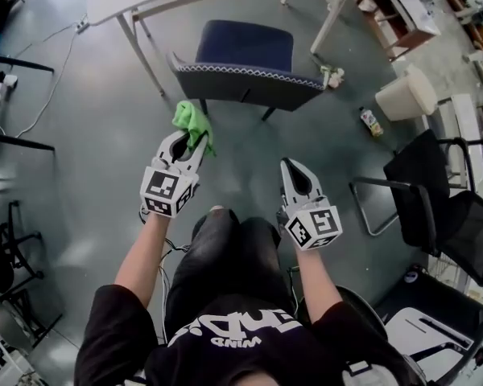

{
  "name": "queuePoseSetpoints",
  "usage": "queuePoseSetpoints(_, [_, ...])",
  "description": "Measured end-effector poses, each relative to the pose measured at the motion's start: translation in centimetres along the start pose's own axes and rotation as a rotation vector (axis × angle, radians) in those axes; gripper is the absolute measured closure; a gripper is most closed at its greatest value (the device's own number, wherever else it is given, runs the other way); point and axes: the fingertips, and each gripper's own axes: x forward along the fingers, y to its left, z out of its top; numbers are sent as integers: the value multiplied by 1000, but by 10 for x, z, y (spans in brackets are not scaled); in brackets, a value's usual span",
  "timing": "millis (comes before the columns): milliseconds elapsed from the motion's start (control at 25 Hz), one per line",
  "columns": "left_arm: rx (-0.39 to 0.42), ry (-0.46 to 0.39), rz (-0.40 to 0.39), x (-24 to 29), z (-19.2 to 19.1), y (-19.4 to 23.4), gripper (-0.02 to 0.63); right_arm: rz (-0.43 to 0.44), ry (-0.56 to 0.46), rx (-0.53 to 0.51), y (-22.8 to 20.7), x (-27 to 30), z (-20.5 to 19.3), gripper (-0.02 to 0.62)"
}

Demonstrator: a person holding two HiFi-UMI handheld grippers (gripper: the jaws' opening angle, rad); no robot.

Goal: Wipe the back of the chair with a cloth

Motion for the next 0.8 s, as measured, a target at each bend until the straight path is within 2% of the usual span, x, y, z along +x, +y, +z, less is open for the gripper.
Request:
queuePoseSetpoints(200, [-11,38,-29,-51,115,3,541,-26,2,14,47,-18,124,598])
queuePoseSetpoints(360, [0,45,-54,-75,182,-3,541,-38,-35,19,68,-39,201,598])
queuePoseSetpoints(520, [-3,9,-73,-82,228,-17,541,-55,-64,0,69,-57,243,598])
queuePoseSetpoints(800, [-15,-24,-79,-92,272,-43,541,-63,-88,-31,58,-89,273,598])
